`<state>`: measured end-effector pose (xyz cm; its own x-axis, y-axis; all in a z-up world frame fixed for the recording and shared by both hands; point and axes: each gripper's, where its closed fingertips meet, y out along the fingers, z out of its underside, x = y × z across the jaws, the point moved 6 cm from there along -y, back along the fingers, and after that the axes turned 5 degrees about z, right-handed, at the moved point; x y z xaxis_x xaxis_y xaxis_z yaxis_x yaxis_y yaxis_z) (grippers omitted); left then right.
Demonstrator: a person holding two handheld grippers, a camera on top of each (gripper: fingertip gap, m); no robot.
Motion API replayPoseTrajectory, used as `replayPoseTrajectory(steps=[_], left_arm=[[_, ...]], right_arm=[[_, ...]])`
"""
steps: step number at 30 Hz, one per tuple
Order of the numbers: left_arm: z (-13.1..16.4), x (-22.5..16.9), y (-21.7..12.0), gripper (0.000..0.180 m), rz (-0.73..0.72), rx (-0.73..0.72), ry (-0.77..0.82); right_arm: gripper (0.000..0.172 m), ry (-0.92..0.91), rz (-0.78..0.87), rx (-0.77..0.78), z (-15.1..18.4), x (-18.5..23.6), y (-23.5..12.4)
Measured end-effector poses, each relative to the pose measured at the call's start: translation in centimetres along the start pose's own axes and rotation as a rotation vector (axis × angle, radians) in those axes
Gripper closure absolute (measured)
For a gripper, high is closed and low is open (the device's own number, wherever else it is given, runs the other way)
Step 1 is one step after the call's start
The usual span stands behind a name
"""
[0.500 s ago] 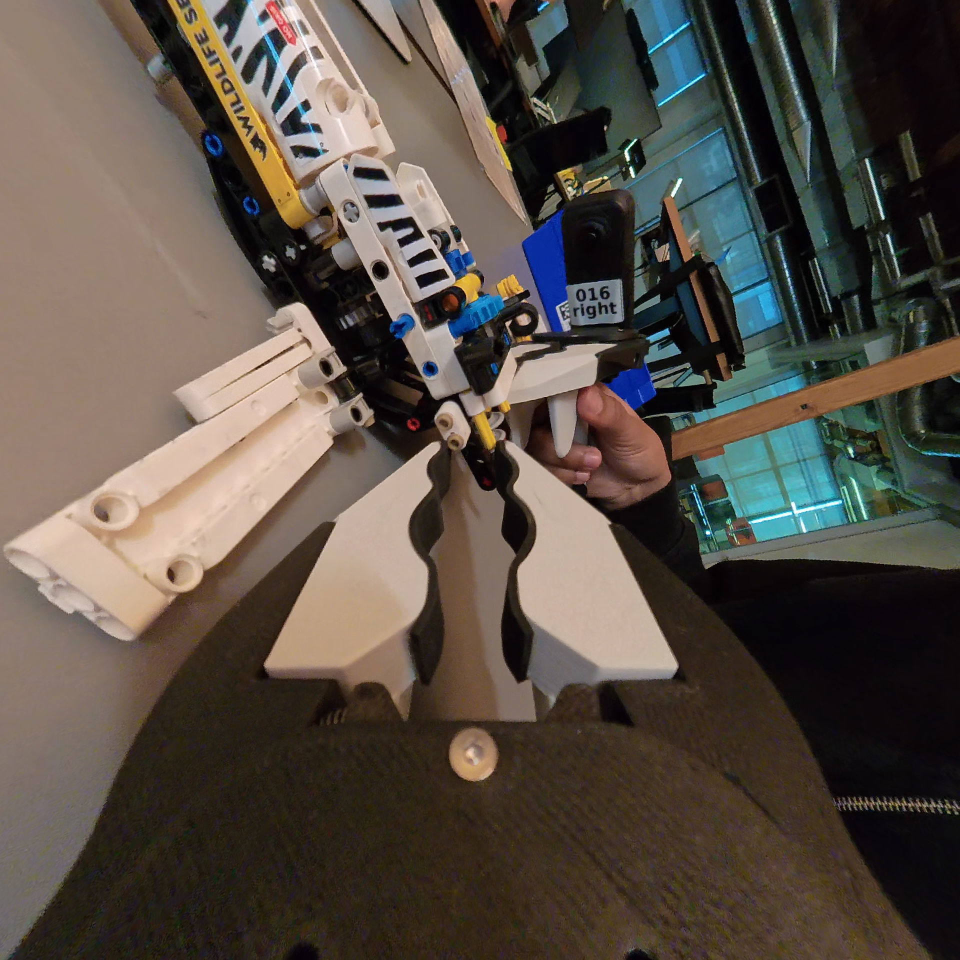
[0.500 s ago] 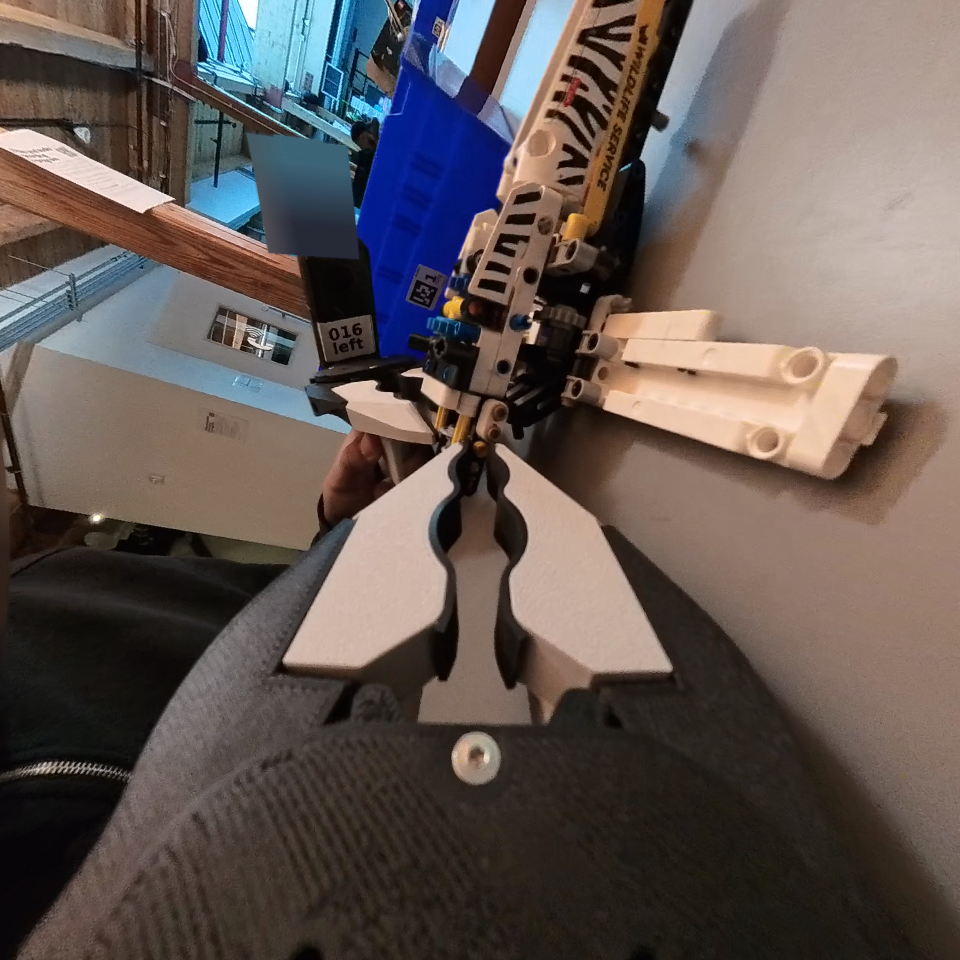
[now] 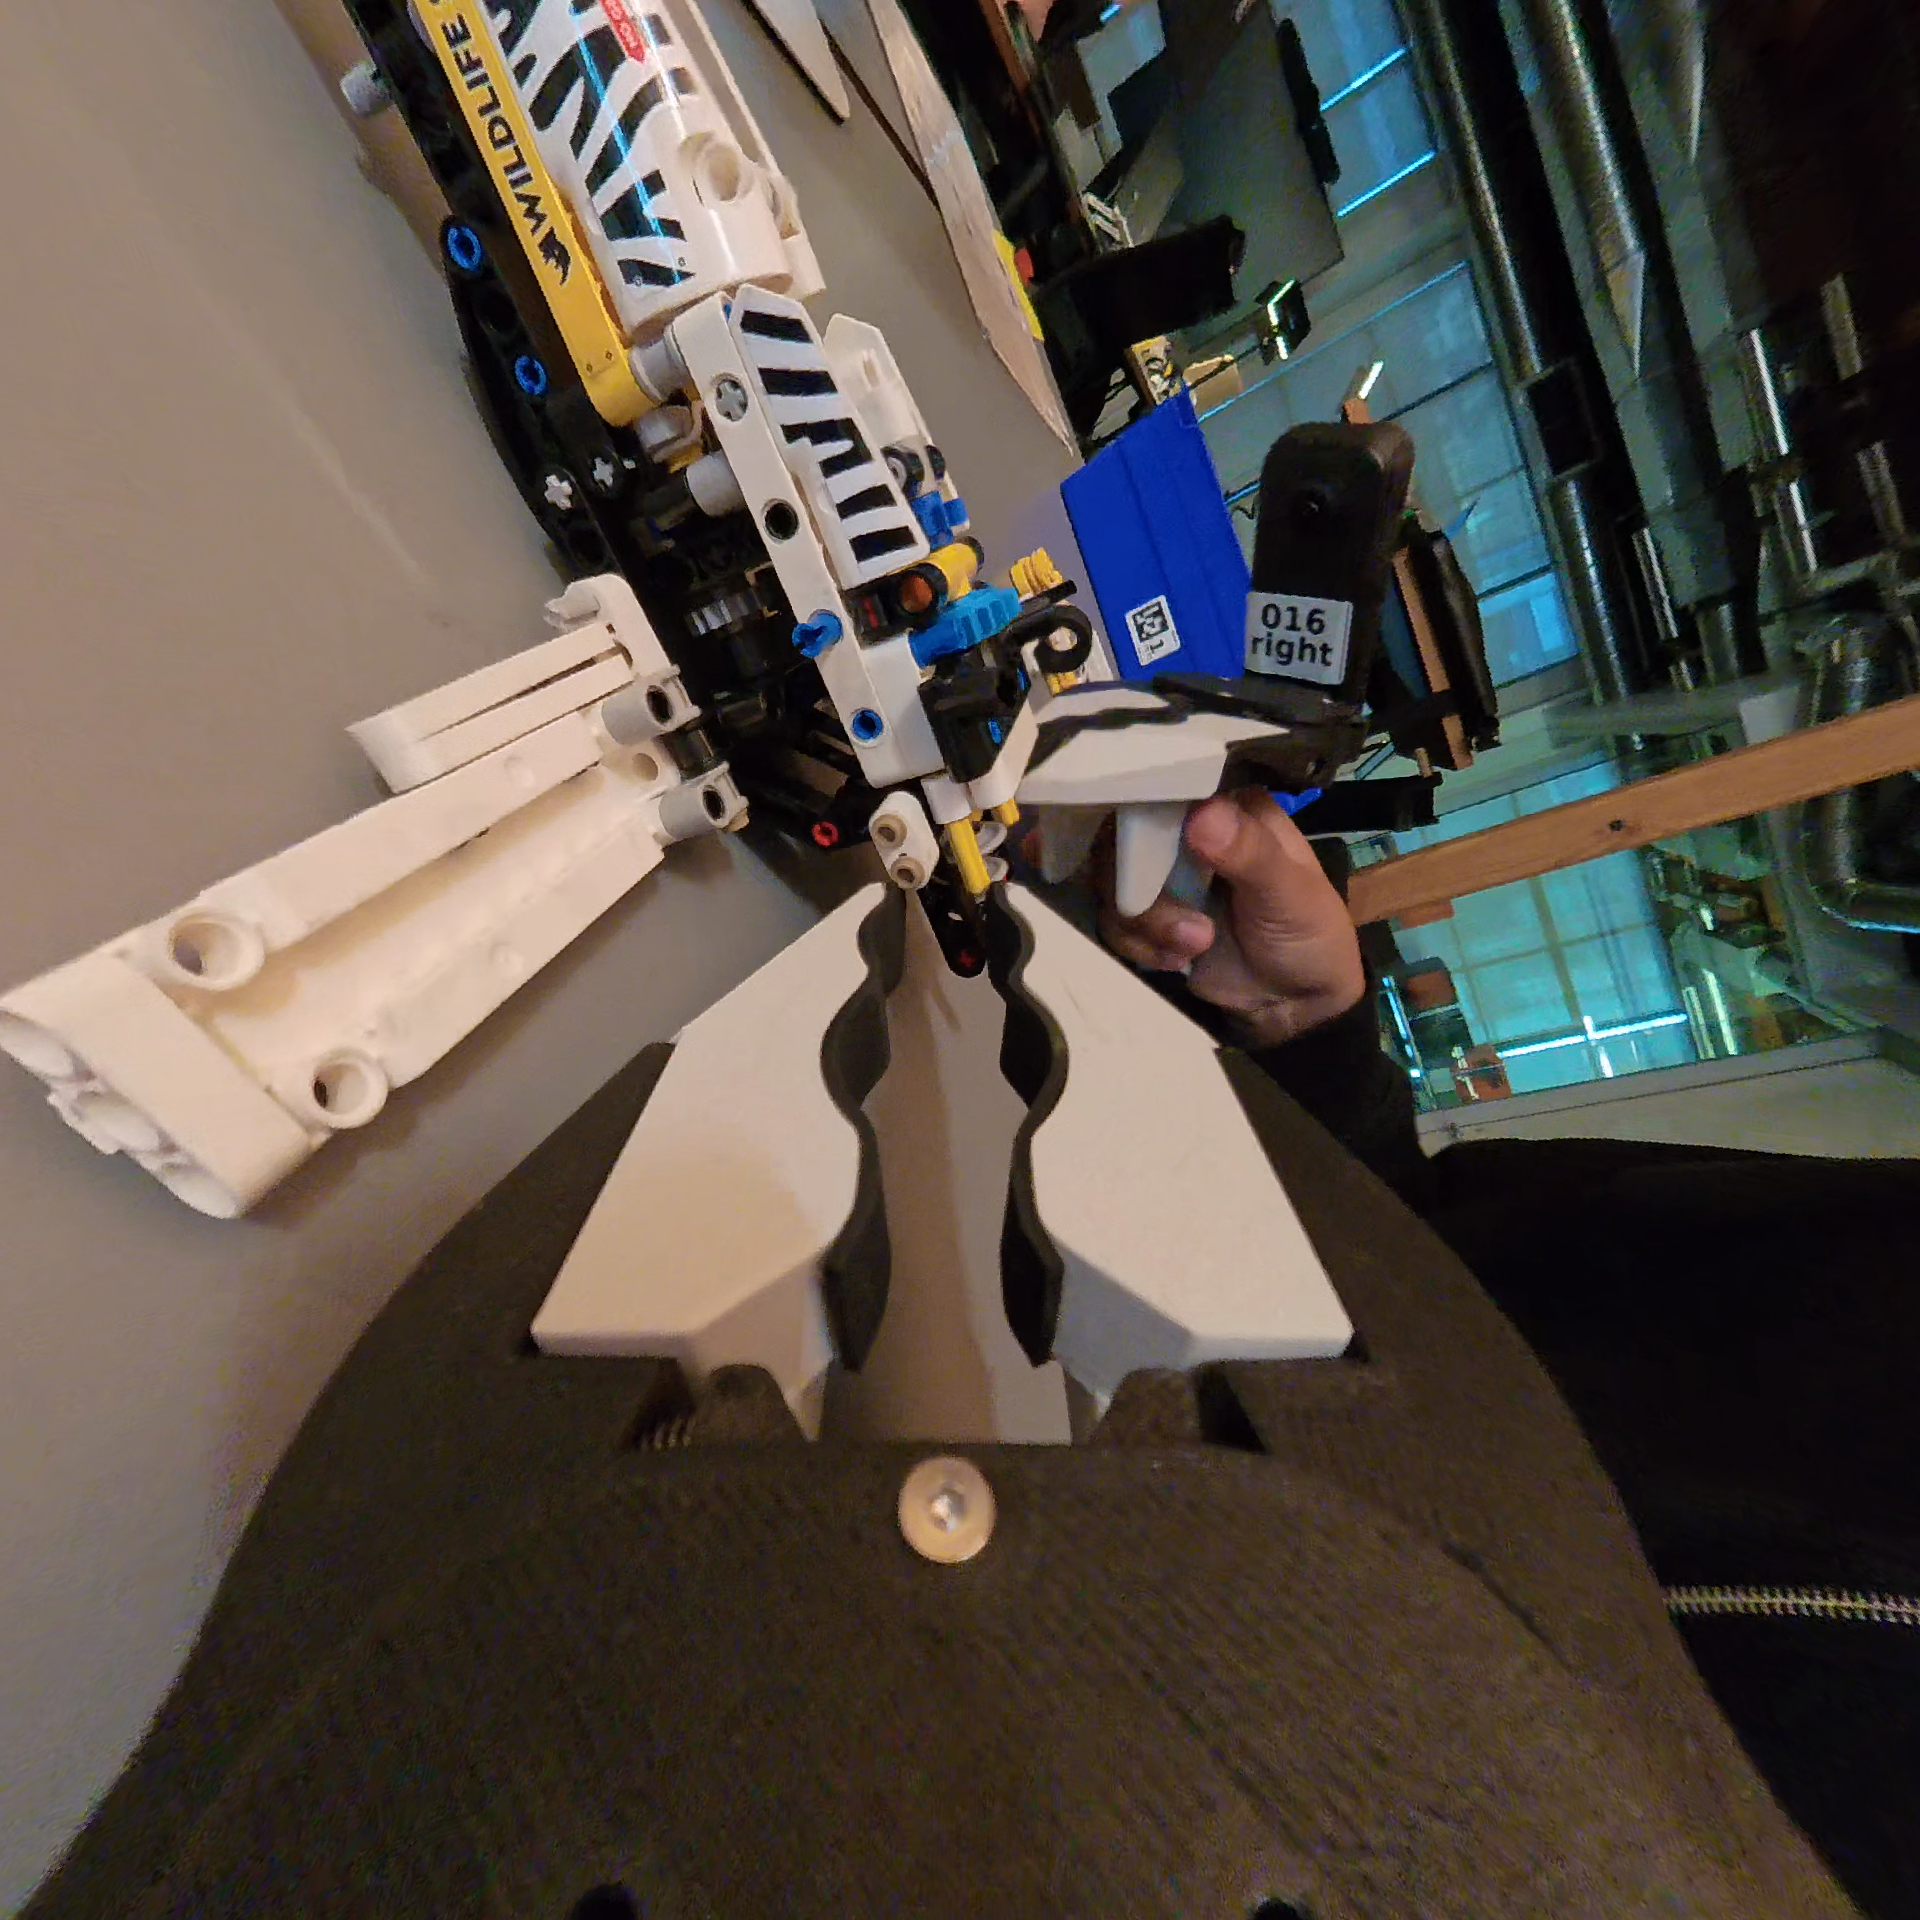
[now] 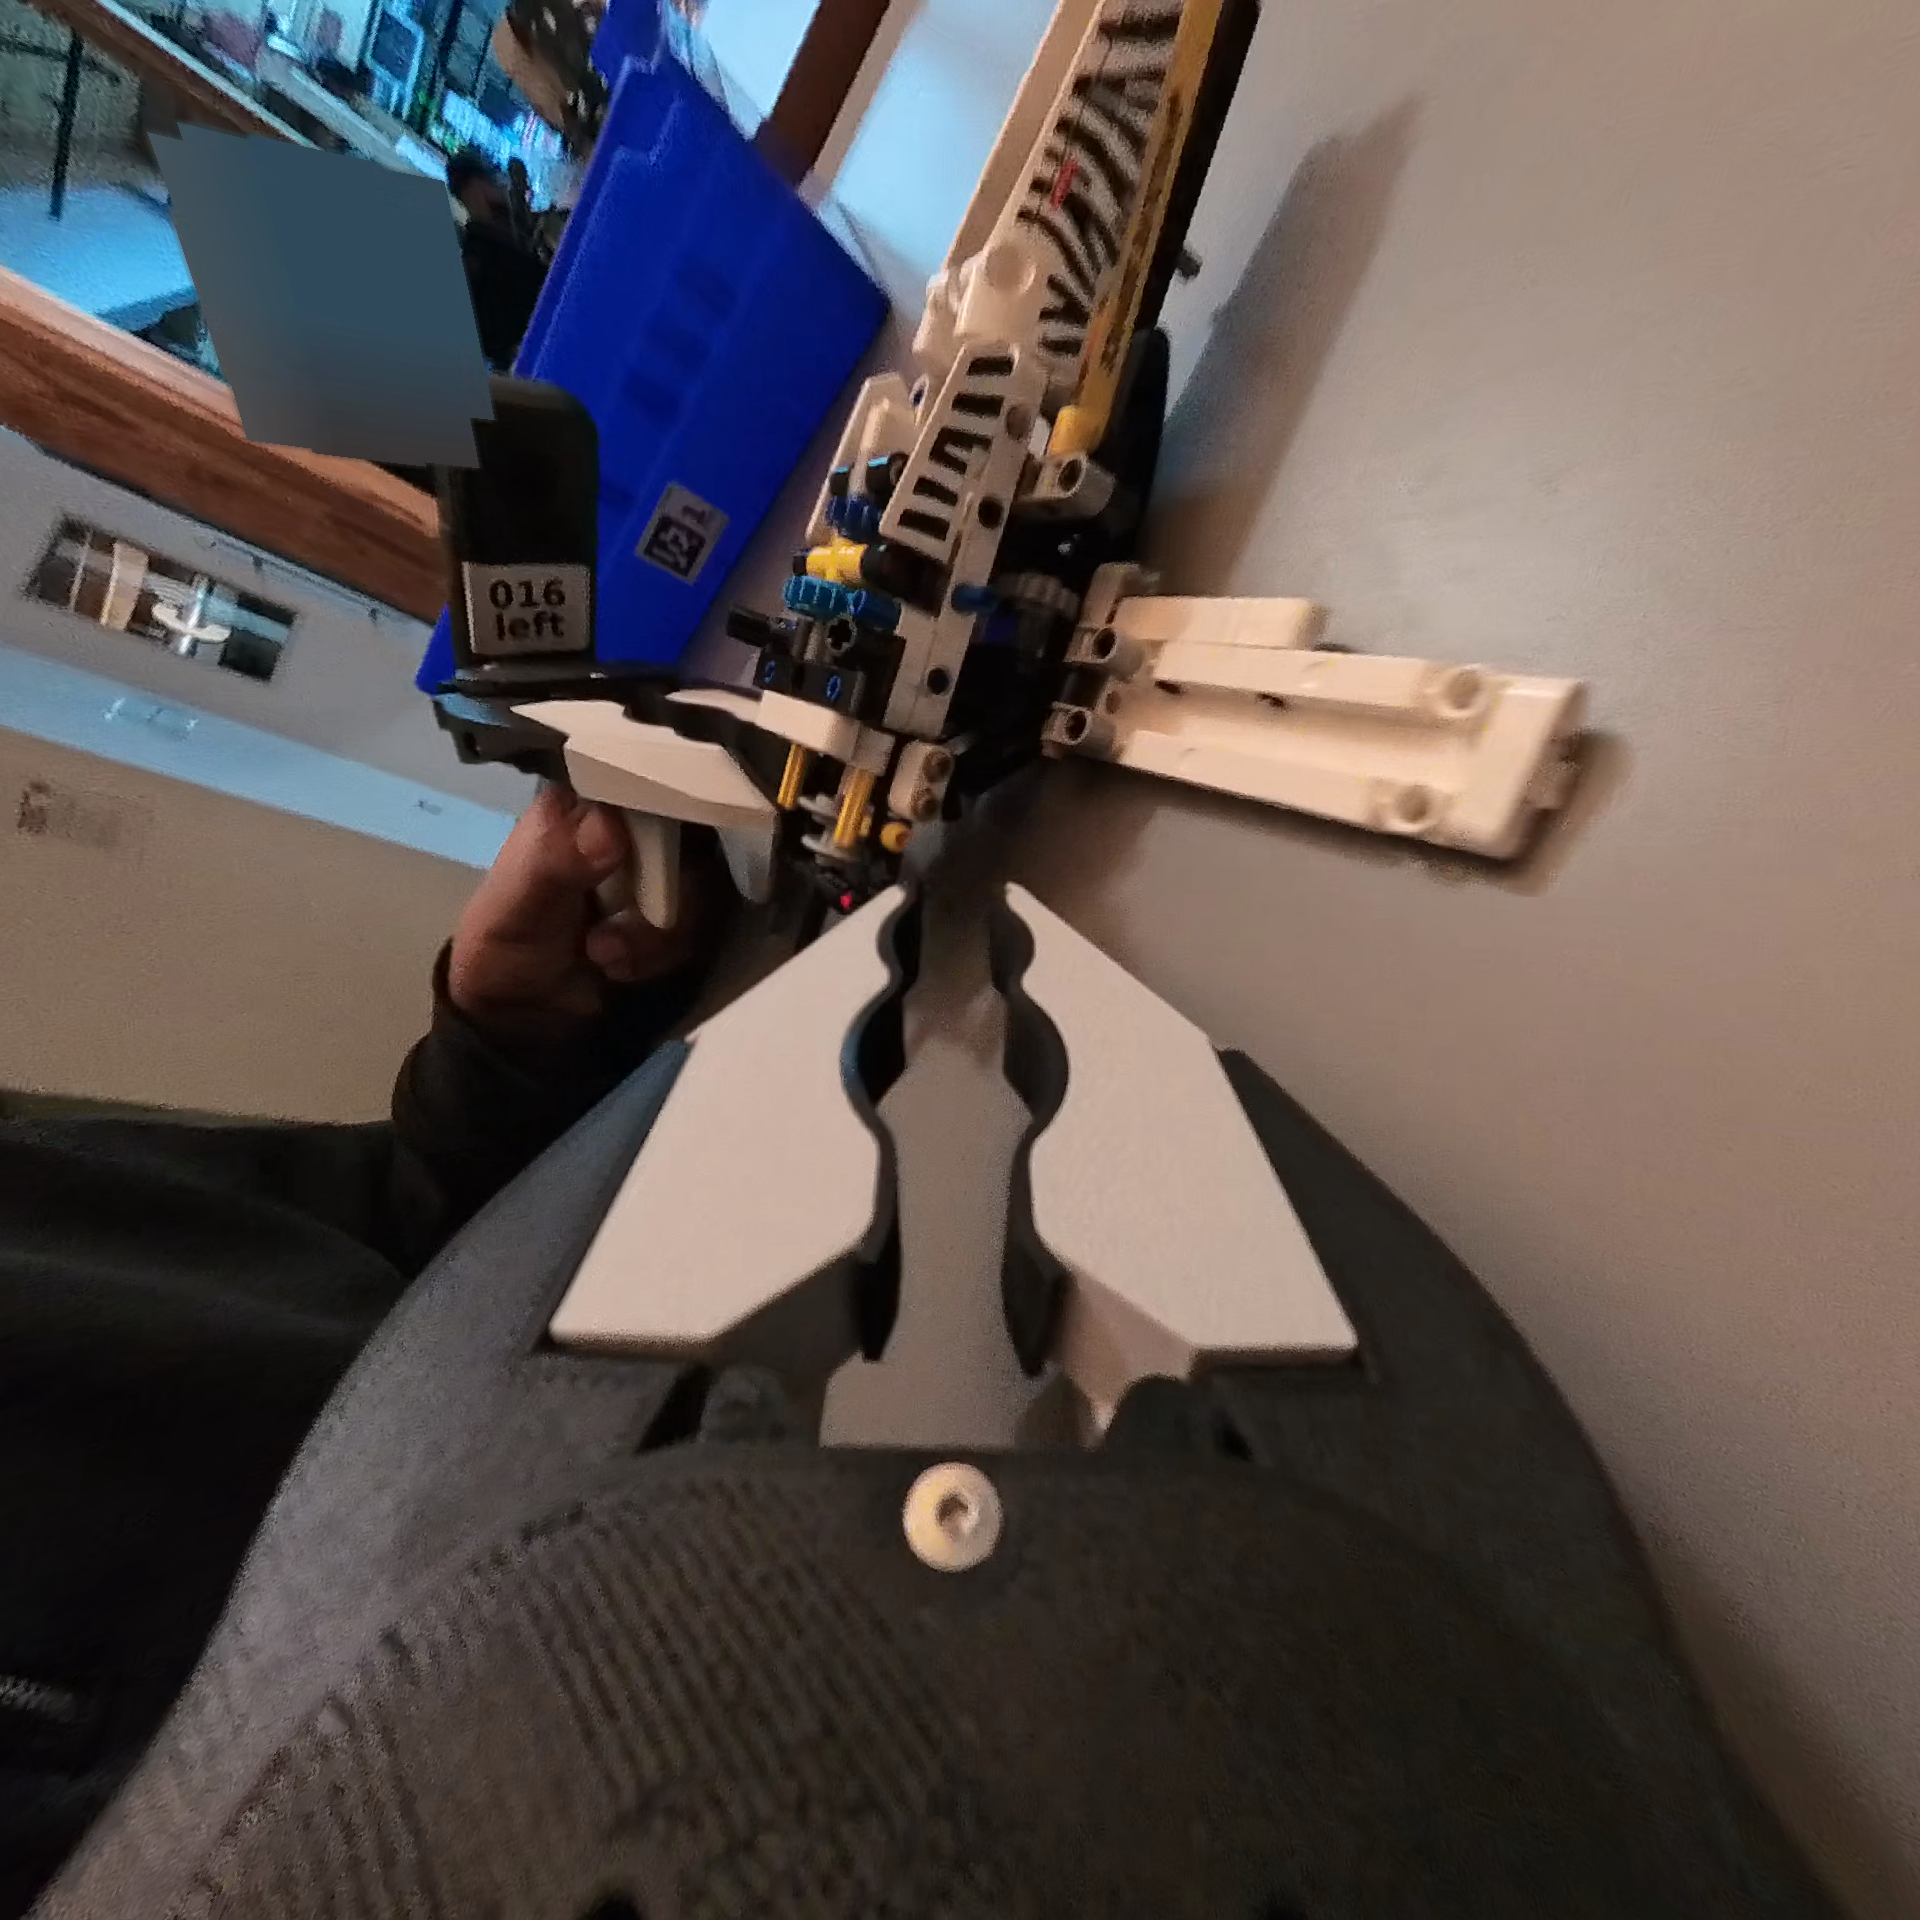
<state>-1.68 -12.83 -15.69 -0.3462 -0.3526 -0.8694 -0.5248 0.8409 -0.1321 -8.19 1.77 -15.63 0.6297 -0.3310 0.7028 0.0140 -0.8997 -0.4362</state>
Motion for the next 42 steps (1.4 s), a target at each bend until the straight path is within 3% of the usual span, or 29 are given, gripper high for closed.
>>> replayPoseTrajectory(steps=[1,3,7,9,15,23,35,42], left_arm=[[0.1,0.0,0.0,0.171,0.008,0.011,-0.013],[0.3,0.1,0.2,0.176,0.011,0.040,-0.027],[0.4,0.0,0.2,0.177,-0.001,0.039,-0.012],[0.3,0.1,0.2,0.177,0.005,0.039,-0.017],[0.3,0.0,0.2,0.177,0.007,0.039,-0.015],[0.3,0.0,0.2,0.177,0.008,0.035,-0.018],[0.7,-0.2,0.5,0.177,0.012,0.067,0.001],[0.1,-0.2,-0.2,0.176,0.008,-0.016,0.006]], right_arm=[[0.157,0.014,-0.020,0.025,0.2,0.1,0.8],[0.172,0.069,-0.095,0.041,0.1,0.5,1.5],[0.172,0.113,-0.136,0.039,0.0,0.4,1.5],[0.162,0.111,-0.120,0.027,-0.1,0.3,1.2],[0.172,0.096,-0.108,0.033,-0.3,0.1,1.3],[0.172,0.085,-0.105,0.077,0.1,0.3,1.3],[0.172,-0.083,0.103,0.137,1.3,0.9,2.1],[0.172,-0.061,0.010,0.121,1.4,2.2,1.9]])
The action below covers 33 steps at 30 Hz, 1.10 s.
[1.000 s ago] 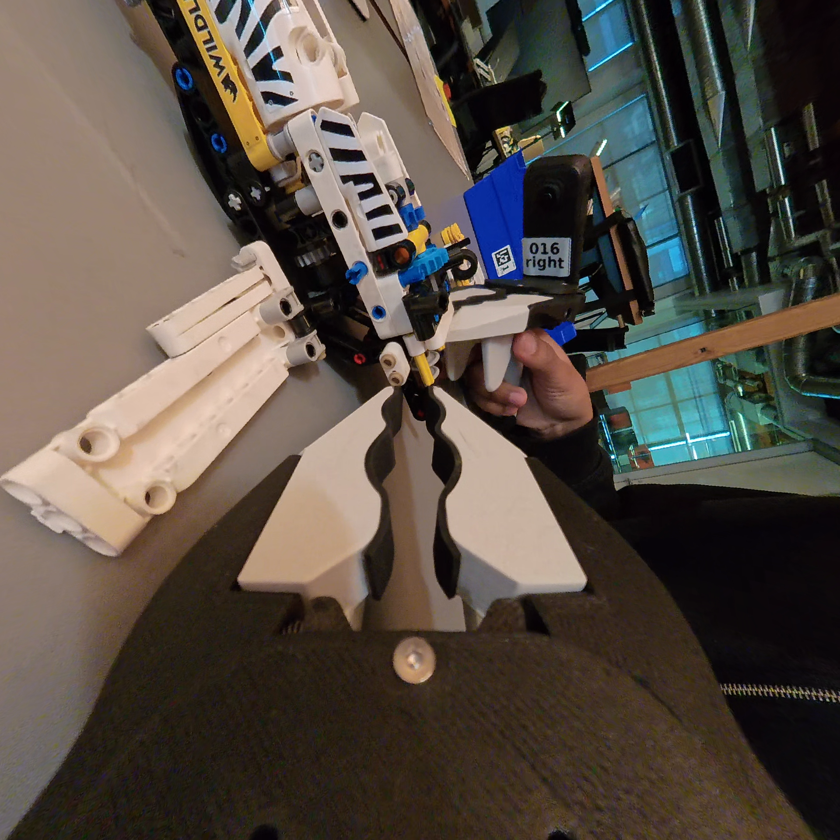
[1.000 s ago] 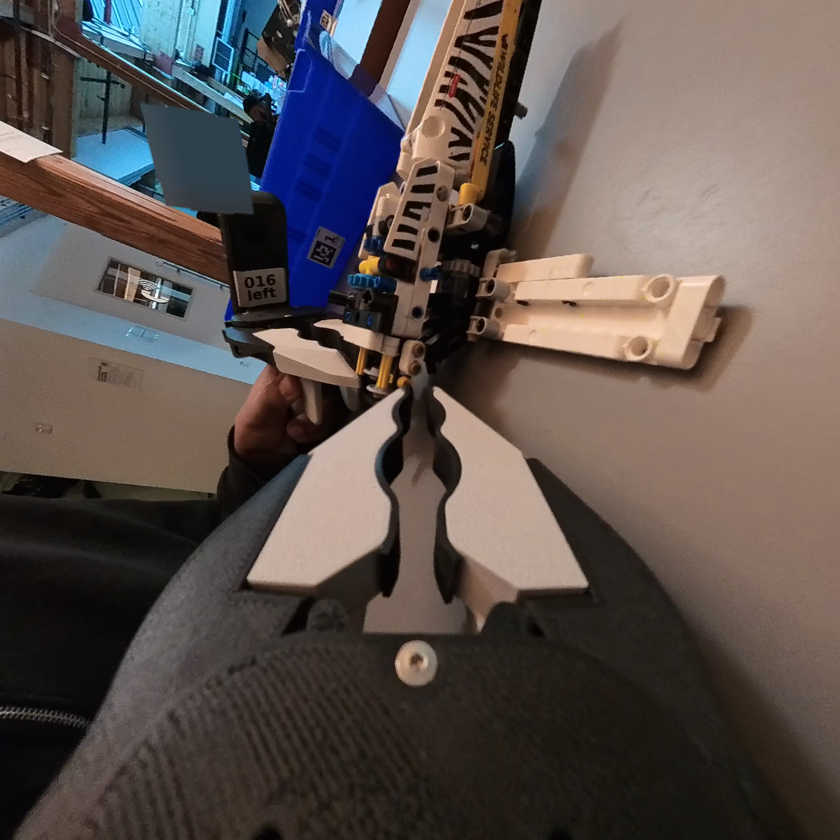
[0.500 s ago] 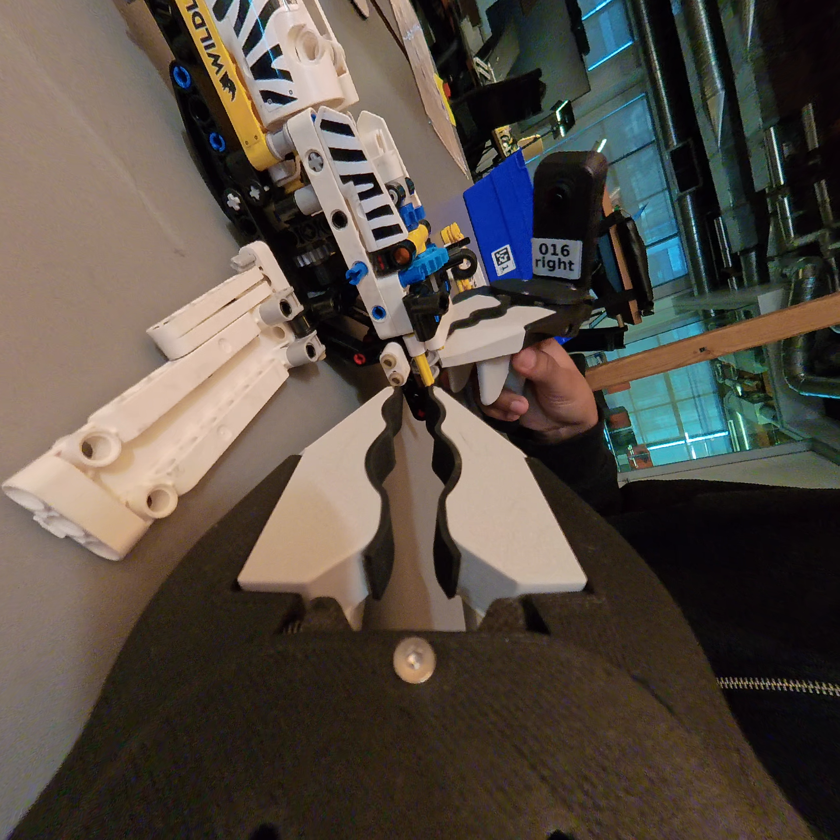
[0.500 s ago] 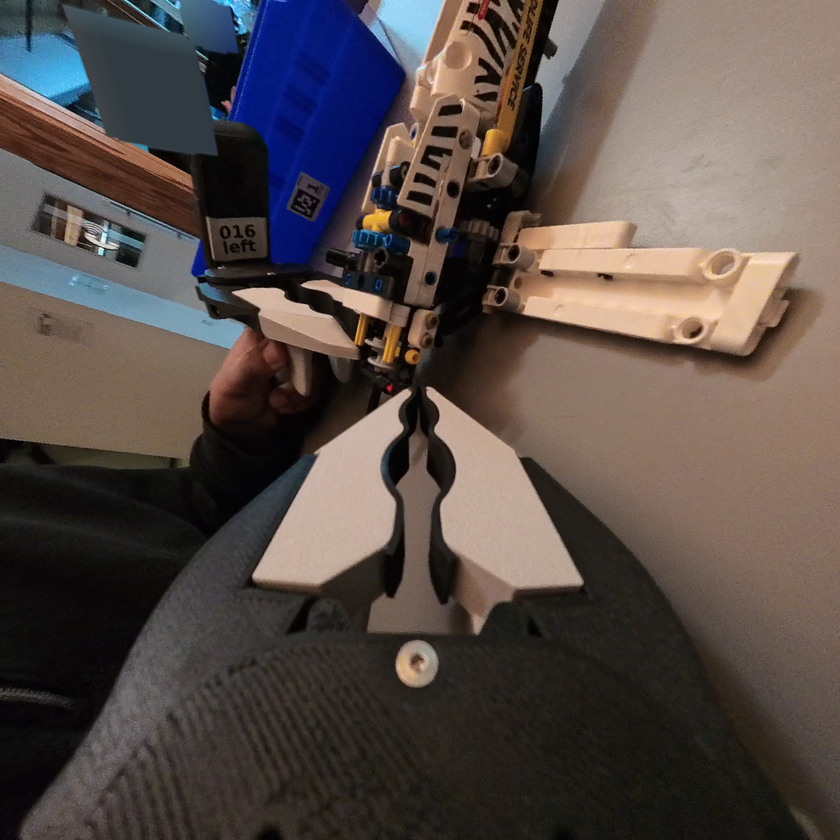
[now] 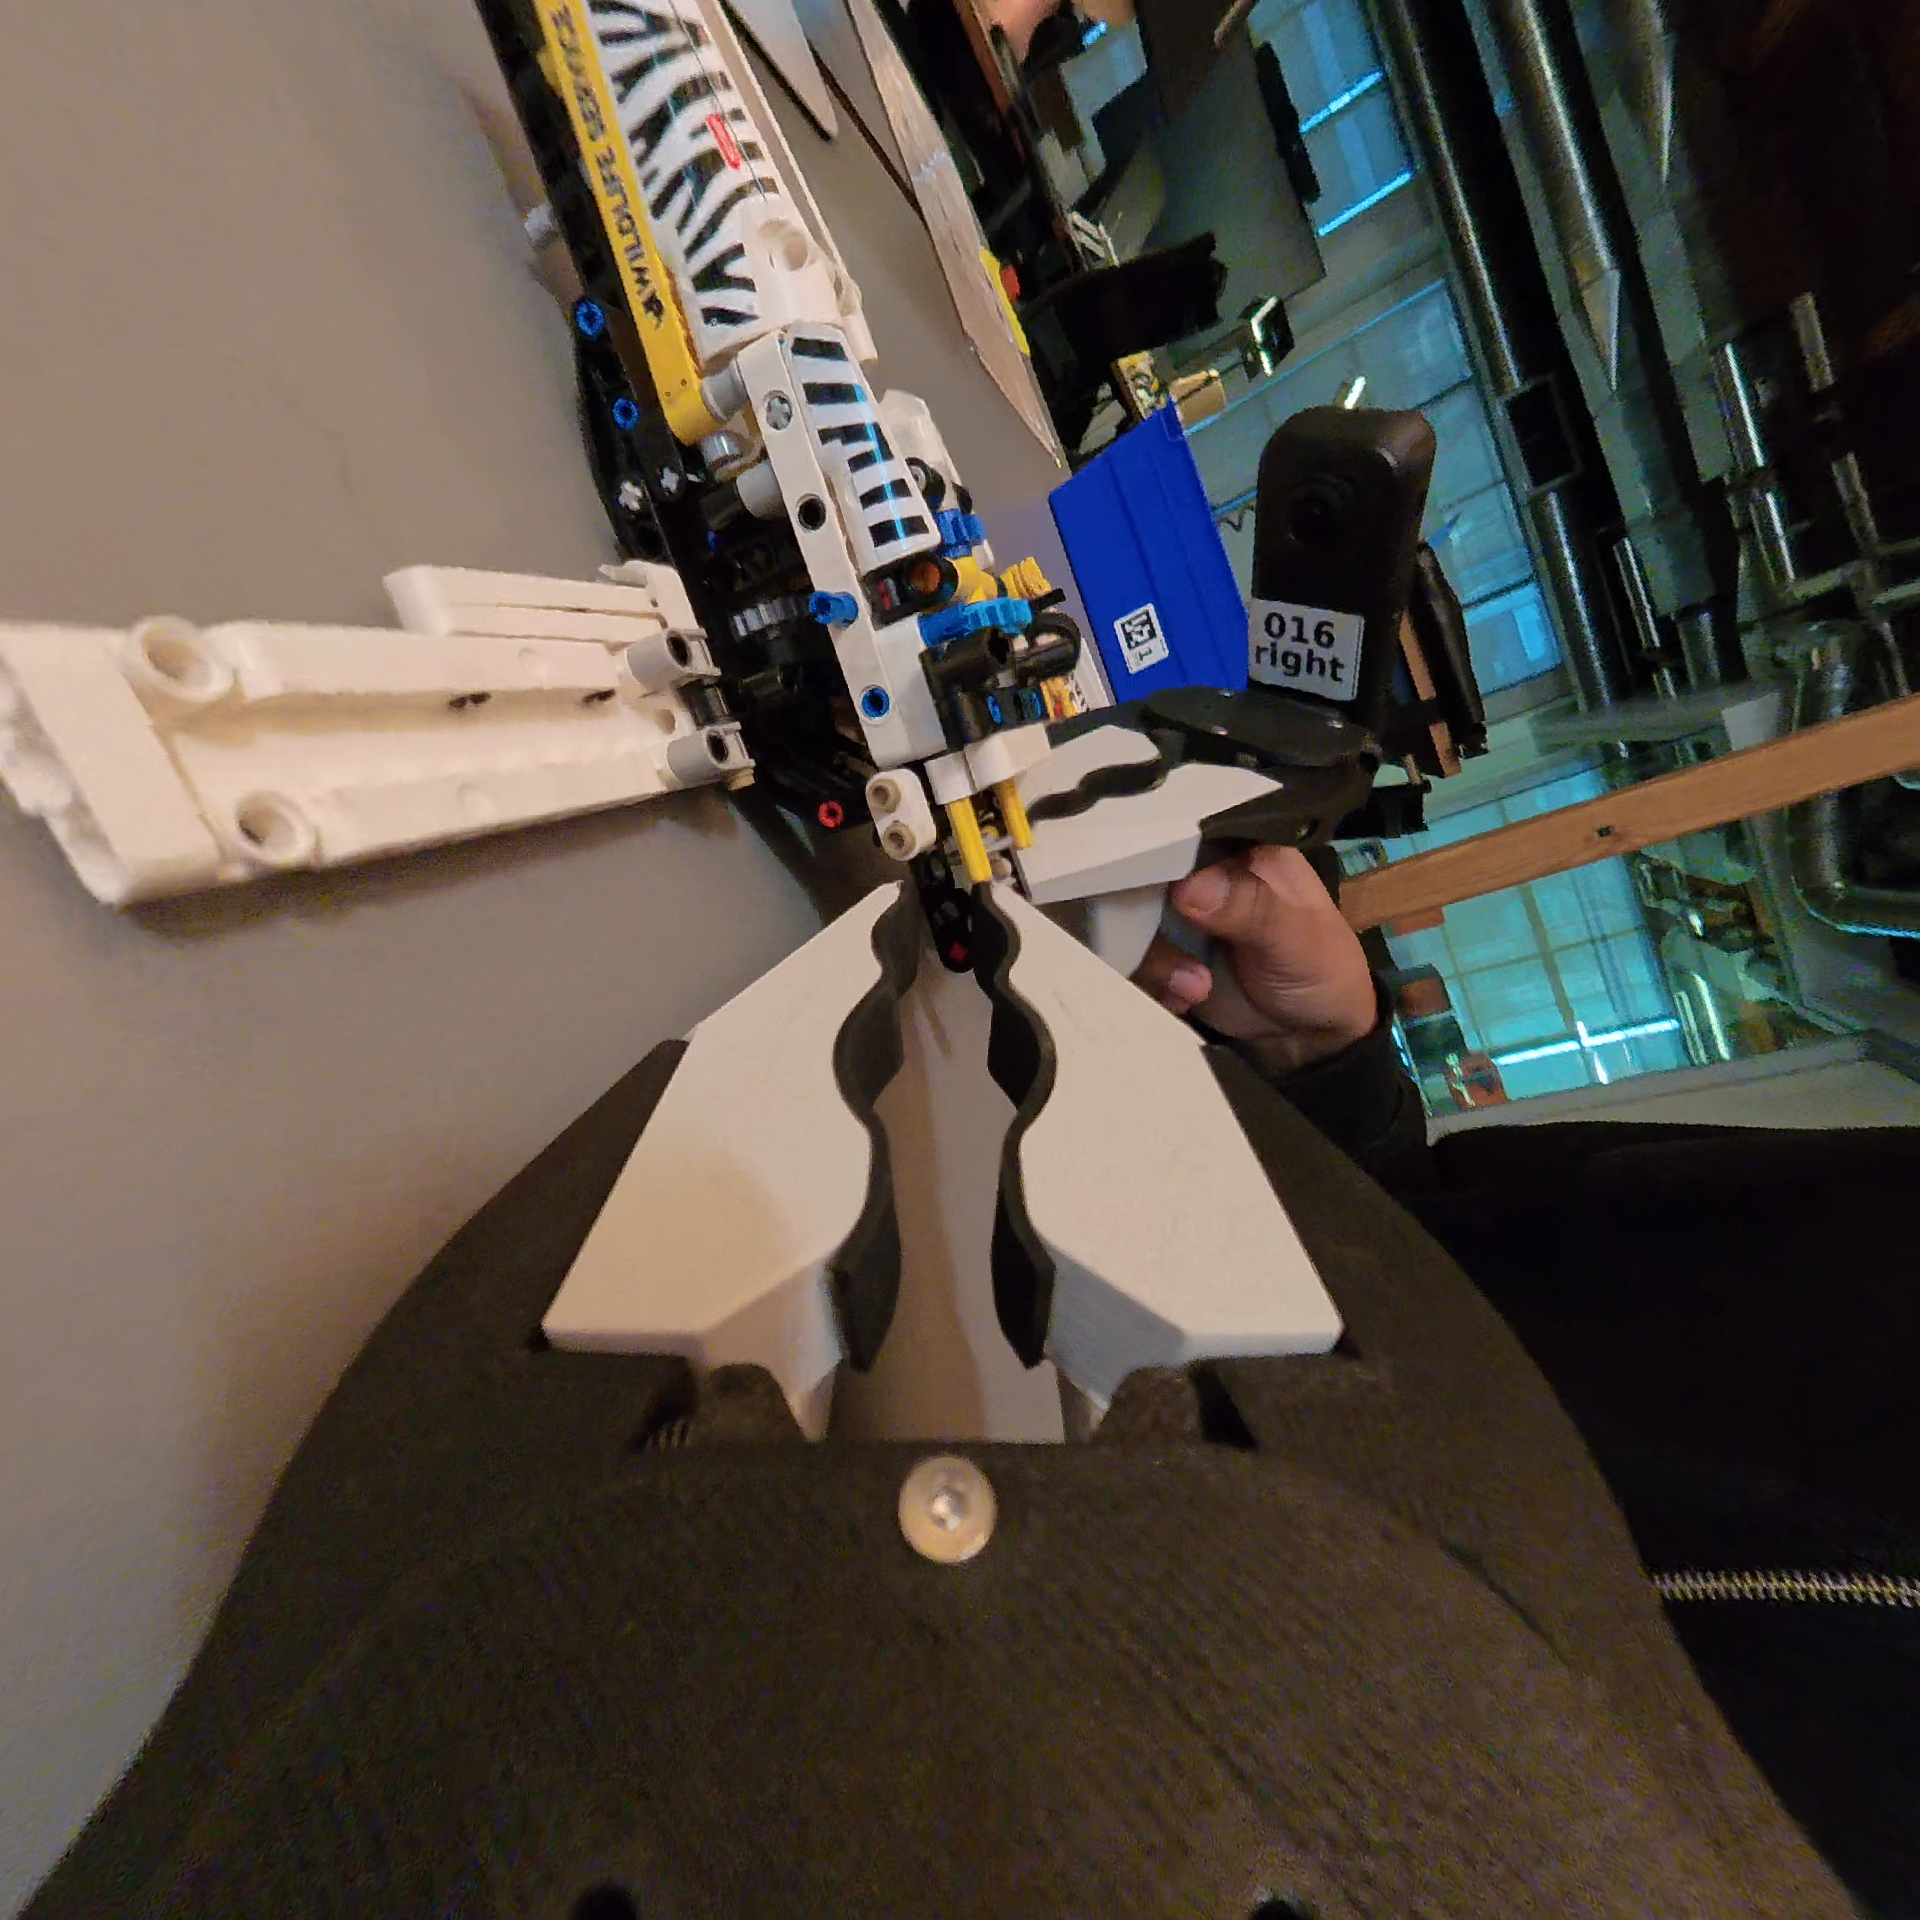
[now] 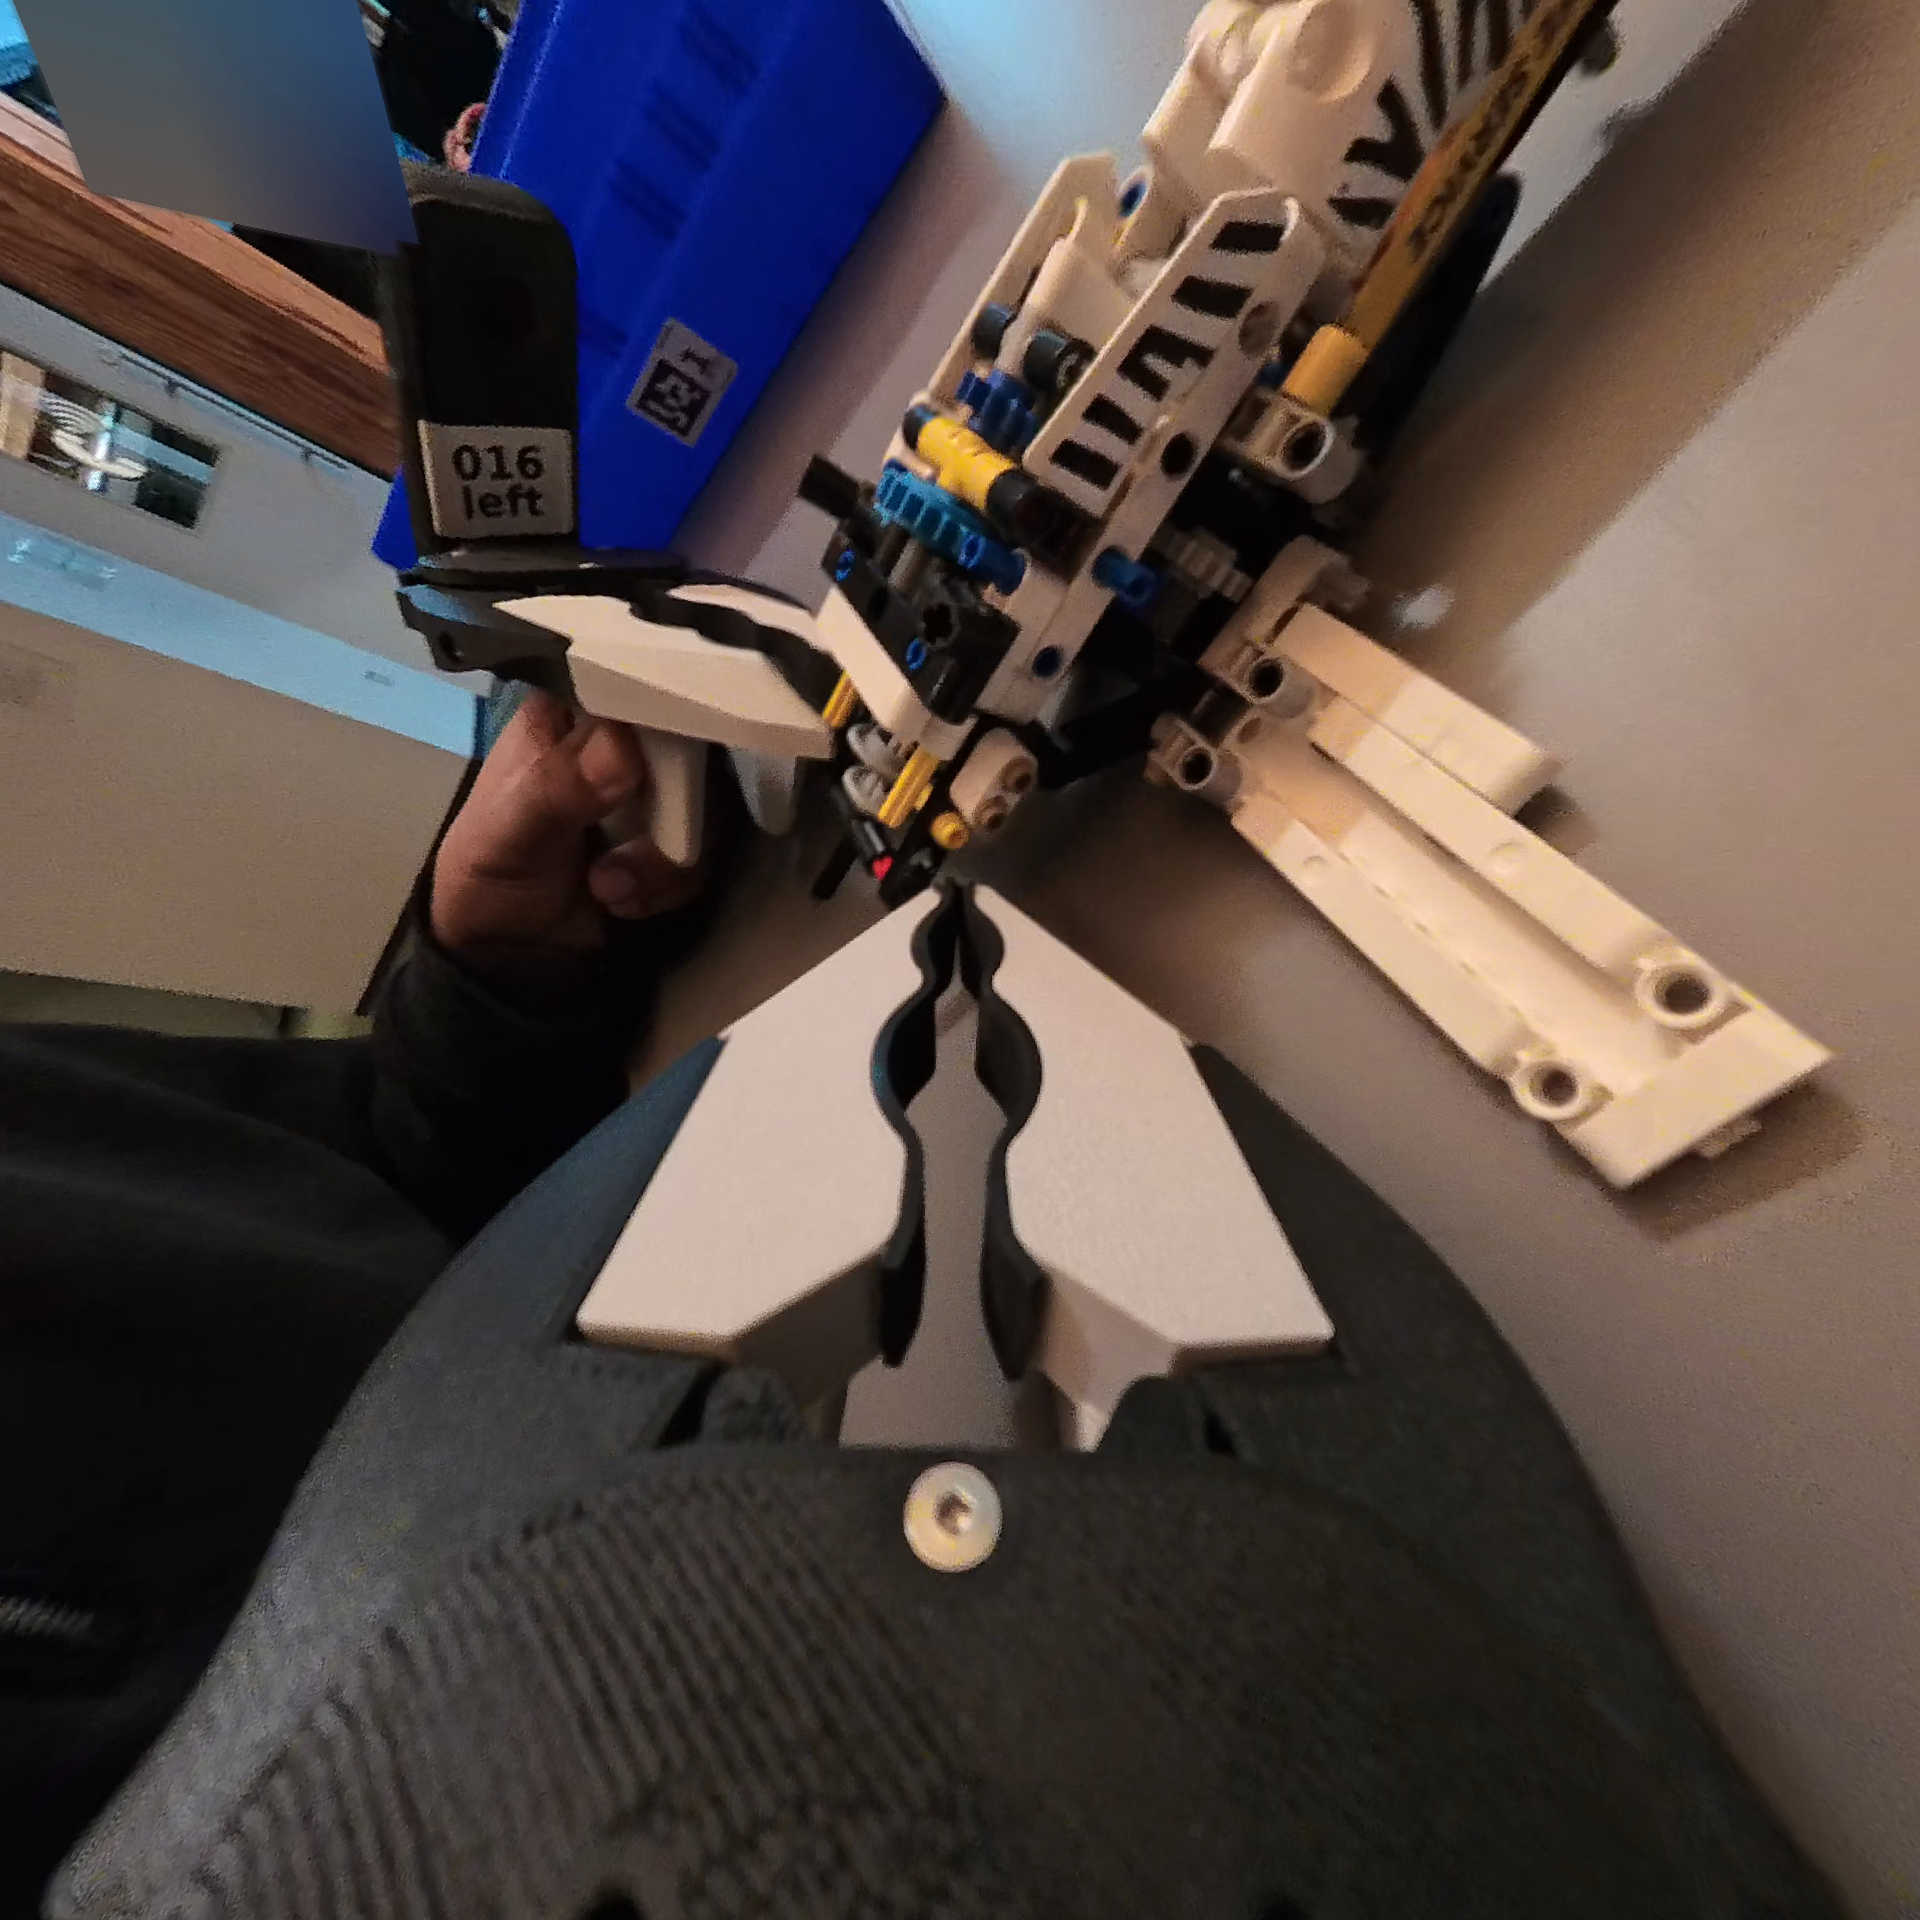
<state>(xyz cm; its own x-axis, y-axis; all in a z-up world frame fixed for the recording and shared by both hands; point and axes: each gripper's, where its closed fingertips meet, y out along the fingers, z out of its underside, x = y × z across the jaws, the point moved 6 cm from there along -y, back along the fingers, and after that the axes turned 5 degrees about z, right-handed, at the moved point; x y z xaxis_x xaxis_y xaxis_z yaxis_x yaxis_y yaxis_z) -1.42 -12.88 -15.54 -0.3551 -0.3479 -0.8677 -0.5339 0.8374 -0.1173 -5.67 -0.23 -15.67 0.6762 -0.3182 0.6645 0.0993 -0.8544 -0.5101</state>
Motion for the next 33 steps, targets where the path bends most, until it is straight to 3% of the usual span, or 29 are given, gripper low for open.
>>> replayPoseTrajectory(steps=[4,7,11,14,16,19,26,28,33], left_arm=[[0.2,0.2,-0.5,0.176,-0.050,0.002,0.005],[0.1,0.1,-1.4,0.174,-0.097,-0.045,0.038],[0.3,-0.8,-2.7,0.148,-0.215,-0.118,0.177],[0.8,-1.8,-2.1,0.125,-0.315,-0.137,0.299],[1.4,-2.3,-1.1,0.122,-0.412,-0.093,0.395],[1.7,-2.5,0.0,0.124,-0.580,-0.033,0.522],[1.6,-2.0,0.8,0.110,-0.664,-0.037,0.481],[1.7,-2.0,1.0,0.082,-0.682,-0.020,0.501],[1.9,-1.6,2.3,0.079,-0.663,0.037,0.473]], right_arm=[[0.172,-0.041,-0.021,0.001,0.7,0.6,-0.3],[0.171,-0.231,0.036,-0.101,0.5,1.5,-1.1],[0.158,-0.697,0.303,-0.240,0.1,2.1,-2.0],[0.155,-1.124,0.530,-0.218,0.4,2.9,-1.6],[0.162,-1.399,0.681,-0.167,0.7,2.8,-0.9],[0.163,-1.661,0.732,-0.126,1.4,2.5,0.1],[0.156,-1.917,0.728,-0.154,1.6,2.6,0.5],[0.156,-1.954,0.724,-0.160,1.7,2.3,0.8],[0.154,-1.995,0.723,-0.174,1.3,2.1,1.7]])
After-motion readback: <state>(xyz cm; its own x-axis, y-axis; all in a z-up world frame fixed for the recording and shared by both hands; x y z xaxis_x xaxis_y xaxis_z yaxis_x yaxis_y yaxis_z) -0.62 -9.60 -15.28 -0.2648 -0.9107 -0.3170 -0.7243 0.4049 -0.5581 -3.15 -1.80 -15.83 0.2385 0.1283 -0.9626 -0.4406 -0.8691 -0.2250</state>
